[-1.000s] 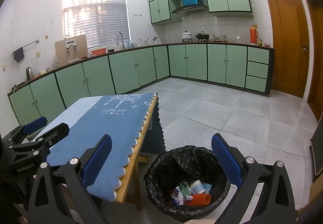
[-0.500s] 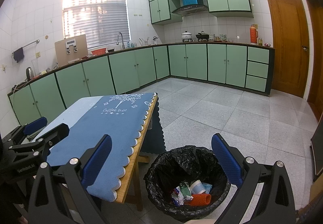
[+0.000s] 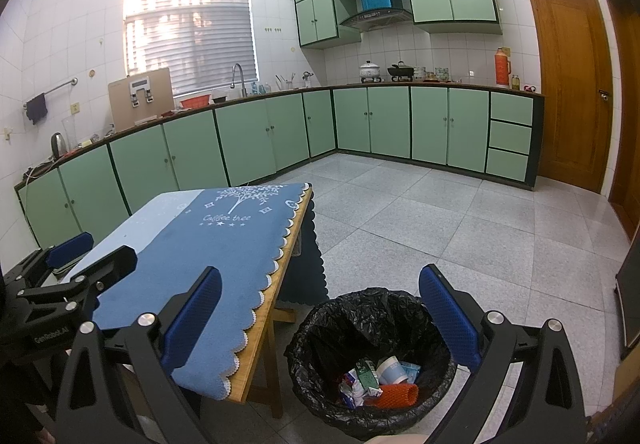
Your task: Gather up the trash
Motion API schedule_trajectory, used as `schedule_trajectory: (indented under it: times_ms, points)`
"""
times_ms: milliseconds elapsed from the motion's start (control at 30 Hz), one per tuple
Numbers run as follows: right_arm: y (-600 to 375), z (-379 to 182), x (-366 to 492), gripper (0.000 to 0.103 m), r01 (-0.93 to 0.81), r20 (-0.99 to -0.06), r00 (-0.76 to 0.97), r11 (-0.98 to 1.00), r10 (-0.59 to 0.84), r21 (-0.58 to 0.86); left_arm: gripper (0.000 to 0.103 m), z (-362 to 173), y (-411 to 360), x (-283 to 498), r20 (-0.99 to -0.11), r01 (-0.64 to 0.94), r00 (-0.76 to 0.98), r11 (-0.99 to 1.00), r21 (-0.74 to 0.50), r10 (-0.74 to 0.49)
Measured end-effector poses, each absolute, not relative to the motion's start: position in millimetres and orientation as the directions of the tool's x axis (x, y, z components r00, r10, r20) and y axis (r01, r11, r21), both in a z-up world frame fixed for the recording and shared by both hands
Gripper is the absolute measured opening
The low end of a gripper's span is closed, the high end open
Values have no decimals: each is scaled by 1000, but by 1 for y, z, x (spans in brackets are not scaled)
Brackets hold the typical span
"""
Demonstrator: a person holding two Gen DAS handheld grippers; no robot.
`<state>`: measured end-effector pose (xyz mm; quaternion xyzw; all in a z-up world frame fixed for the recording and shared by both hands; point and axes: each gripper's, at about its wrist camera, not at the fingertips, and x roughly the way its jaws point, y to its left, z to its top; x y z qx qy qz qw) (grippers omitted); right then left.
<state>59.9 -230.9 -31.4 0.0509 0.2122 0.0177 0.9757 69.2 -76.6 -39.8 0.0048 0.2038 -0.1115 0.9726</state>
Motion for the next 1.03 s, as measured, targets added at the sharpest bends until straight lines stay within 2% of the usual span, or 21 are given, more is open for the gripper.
schedule_trajectory:
  times_ms: [1033]
  points:
    - [-233, -35, 64, 97, -11, -419, 906, 994, 56, 109, 94, -44, -79, 75, -411, 208, 888, 977, -38, -205]
